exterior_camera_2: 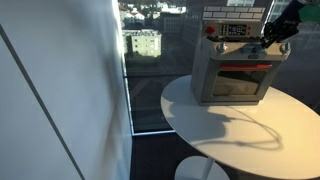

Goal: Turn the second right switch to the right

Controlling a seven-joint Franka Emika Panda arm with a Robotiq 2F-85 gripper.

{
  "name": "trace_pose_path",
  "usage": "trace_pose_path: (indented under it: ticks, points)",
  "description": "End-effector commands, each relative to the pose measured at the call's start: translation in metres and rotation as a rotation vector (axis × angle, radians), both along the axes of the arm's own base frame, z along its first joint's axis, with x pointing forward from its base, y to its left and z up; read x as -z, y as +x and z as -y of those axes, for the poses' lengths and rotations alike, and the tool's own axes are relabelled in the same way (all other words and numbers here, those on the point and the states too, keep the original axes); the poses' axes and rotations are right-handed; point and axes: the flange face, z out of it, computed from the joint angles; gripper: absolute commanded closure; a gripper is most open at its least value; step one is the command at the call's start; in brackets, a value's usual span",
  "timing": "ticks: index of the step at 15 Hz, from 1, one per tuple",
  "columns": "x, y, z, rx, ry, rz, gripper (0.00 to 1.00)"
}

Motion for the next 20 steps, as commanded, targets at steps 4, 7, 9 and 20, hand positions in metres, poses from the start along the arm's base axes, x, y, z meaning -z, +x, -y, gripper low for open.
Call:
trace_pose_path:
  ticks: [4,7,9,20]
  points:
    - [-0.006,0.006,0.007,0.001,-0.003,0.012,0.49]
    - [-0.006,0.006,0.009,0.005,-0.003,0.011,0.37]
    - [-0.006,0.007,0.010,0.007,-0.003,0.012,0.34]
    - [-0.004,0.016,0.011,0.011,-0.004,0.010,0.37]
